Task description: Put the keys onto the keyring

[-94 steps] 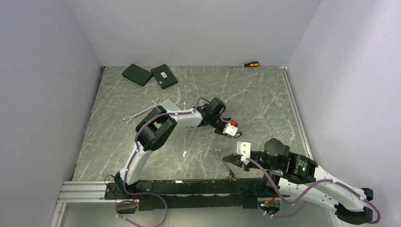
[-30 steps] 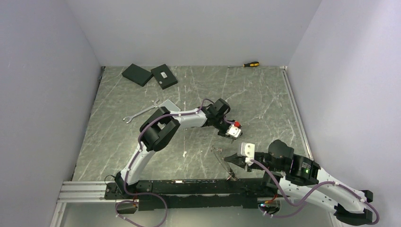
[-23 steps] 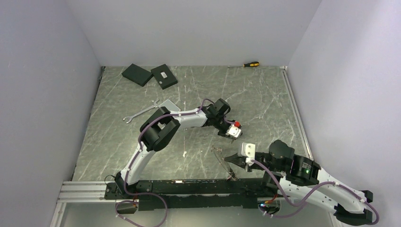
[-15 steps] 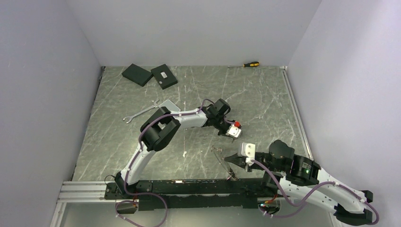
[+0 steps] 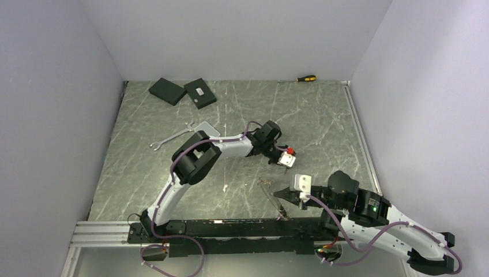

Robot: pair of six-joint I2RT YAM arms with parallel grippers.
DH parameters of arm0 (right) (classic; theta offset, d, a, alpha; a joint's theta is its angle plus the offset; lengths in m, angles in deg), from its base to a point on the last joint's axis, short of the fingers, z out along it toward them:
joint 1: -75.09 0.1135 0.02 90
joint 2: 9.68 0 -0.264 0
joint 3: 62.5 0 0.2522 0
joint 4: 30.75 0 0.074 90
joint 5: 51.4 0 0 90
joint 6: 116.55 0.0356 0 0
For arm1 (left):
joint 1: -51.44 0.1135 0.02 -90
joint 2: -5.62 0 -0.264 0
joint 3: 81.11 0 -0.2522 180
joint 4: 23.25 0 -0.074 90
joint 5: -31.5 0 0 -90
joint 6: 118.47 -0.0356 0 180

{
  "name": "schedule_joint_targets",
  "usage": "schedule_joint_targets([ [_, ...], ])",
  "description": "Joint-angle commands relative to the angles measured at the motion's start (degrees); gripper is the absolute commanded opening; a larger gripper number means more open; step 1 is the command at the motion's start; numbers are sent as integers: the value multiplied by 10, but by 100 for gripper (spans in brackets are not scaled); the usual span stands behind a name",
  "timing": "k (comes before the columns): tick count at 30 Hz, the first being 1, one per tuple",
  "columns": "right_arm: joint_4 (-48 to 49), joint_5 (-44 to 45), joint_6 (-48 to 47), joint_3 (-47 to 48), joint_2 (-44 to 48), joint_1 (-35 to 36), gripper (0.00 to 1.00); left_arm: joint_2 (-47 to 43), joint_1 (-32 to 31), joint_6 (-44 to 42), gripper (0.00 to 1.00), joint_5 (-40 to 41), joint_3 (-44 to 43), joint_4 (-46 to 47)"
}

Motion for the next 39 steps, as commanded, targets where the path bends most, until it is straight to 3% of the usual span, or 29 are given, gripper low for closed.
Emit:
schedule_joint_targets([
  [1, 28, 11, 5, 2, 8, 3, 0, -19, -4, 26, 0, -4, 3, 23],
  [7, 25, 14, 0, 14, -9, 3, 0, -64, 12, 65, 0, -6, 31, 32],
  [16, 50, 14, -42, 36, -63, 3, 0, -202, 67, 125, 0, 37, 171, 108],
  [29, 90, 13, -119, 65, -187, 3, 0, -480, 96, 202, 0, 170, 387, 136],
  [39, 109, -37, -167, 117, -277, 3, 0, -697, 73, 243, 0, 214, 395, -74],
])
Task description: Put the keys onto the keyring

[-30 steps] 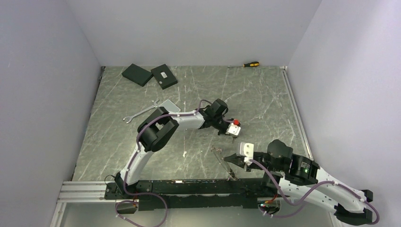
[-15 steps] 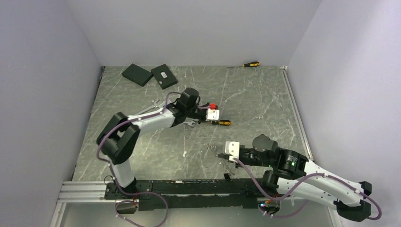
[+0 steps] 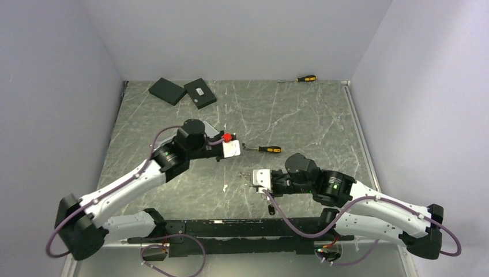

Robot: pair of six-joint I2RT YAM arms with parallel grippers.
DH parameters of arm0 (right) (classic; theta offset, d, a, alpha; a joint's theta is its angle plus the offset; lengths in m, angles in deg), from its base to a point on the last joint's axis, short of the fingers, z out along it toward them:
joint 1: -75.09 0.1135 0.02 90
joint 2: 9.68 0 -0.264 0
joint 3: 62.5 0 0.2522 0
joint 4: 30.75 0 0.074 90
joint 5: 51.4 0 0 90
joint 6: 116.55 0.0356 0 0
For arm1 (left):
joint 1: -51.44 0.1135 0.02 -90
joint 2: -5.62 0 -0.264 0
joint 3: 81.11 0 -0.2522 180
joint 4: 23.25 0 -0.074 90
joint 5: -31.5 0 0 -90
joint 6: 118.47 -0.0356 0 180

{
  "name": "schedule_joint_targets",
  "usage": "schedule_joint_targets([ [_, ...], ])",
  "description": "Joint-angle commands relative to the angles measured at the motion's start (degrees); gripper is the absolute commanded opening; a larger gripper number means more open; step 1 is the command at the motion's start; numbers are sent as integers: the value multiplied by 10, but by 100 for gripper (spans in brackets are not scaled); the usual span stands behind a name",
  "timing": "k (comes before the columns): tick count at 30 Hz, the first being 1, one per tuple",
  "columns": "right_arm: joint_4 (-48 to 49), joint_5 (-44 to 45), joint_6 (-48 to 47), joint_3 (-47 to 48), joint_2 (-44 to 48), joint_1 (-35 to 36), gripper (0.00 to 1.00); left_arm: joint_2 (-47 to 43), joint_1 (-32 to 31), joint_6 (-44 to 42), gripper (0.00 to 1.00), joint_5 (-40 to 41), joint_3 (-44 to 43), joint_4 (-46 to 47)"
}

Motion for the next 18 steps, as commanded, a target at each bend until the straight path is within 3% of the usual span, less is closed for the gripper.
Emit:
schedule_joint_targets([
  [1, 62, -38, -40, 45, -26, 3, 0, -66, -15, 28, 0, 15, -26, -134],
  [11, 51, -27, -83, 82, -97, 2, 0, -95, -22, 30, 0, 2, -118, -392],
  [18, 48, 6, -100, 83, -123, 2, 0, -127, -21, 50, 0, -6, -148, -445],
])
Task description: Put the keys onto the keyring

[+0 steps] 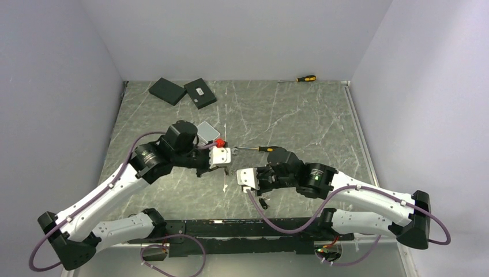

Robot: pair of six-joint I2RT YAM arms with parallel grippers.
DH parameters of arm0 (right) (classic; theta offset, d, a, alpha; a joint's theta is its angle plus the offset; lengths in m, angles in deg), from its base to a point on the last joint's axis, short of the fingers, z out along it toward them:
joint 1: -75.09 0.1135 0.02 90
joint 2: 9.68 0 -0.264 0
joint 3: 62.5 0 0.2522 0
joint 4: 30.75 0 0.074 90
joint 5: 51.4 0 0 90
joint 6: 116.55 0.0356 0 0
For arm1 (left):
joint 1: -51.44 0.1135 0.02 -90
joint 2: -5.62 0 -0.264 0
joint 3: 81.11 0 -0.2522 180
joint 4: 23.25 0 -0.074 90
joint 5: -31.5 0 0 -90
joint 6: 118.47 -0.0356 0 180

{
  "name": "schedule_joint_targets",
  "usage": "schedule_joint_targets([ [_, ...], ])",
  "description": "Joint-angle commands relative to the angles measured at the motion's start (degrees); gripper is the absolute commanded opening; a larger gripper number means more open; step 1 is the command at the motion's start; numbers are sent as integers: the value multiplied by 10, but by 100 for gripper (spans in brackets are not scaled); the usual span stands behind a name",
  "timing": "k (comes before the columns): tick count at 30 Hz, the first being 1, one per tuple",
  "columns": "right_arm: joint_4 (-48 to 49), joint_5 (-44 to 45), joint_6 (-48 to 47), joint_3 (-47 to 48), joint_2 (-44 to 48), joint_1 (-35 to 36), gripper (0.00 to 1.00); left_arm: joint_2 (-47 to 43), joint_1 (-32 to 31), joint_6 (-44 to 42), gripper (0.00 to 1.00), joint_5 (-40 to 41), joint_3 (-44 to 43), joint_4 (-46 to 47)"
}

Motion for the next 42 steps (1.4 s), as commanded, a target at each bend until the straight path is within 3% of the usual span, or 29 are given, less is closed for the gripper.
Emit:
schedule_joint_targets([
  [1, 29, 15, -22, 26, 0, 2, 0, -33, -2, 31, 0, -9, -40, -62],
  [6, 39, 12, -20, 22, 0, 1, 0, -18, -2, 71, 0, -28, -30, -83],
  [10, 44, 10, -21, 15, 4, 0, 0, -37, -2, 103, 0, -96, 26, -26],
  [13, 48, -6, -19, 12, 7, 0, 0, -45, -2, 120, 0, -101, 57, 33],
  [25, 63, -49, -7, 1, 10, 1, 0, 23, -2, 87, 0, -153, 64, 82],
  [42, 77, -68, -1, -9, -1, 1, 0, 35, -2, 70, 0, -178, 83, 121],
])
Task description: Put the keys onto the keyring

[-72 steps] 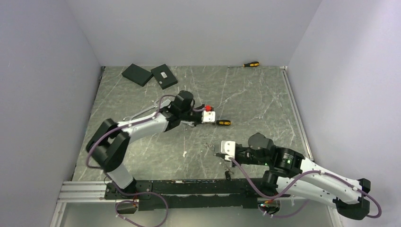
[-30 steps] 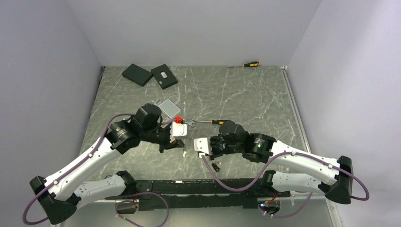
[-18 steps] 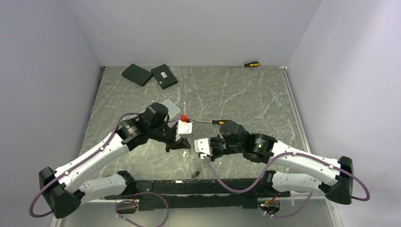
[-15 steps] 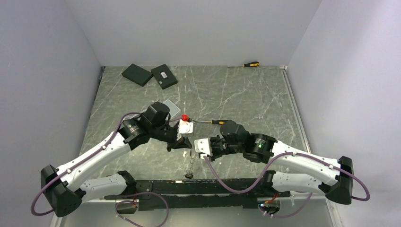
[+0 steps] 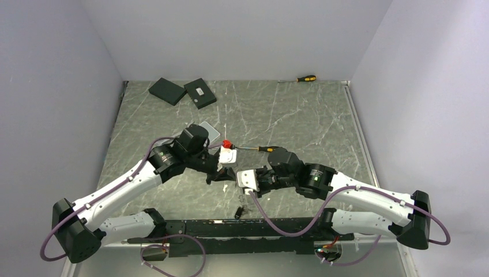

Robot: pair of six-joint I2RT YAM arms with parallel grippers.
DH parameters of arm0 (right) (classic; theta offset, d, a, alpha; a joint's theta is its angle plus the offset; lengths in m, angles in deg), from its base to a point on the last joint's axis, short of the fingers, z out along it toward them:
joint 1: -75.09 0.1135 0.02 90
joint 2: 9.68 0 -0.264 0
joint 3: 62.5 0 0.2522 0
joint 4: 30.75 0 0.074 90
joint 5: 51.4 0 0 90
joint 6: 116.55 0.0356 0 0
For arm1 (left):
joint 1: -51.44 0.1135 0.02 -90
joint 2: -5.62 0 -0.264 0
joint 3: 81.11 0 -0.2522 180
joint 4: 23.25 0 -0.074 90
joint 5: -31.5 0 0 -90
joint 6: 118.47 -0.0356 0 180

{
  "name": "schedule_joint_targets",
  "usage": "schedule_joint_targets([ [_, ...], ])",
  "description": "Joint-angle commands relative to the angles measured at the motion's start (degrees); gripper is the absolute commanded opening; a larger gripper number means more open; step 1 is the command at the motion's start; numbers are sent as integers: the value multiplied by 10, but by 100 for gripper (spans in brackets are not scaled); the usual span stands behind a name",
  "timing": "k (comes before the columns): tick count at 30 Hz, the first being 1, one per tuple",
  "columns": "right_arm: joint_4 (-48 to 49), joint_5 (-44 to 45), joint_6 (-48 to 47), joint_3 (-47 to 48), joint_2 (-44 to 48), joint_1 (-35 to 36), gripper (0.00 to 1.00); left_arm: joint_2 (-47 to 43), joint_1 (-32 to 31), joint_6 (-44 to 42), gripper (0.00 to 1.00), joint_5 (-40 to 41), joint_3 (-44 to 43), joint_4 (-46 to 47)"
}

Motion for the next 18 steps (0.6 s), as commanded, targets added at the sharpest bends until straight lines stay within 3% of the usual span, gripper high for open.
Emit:
schedule_joint_targets([
  [1, 43, -21, 6, 2, 1, 1, 0, -2, -3, -22, 0, -33, 3, 16],
  [18, 41, -19, 8, 10, -9, -1, 0, -21, -23, -103, 0, -44, 9, -12],
])
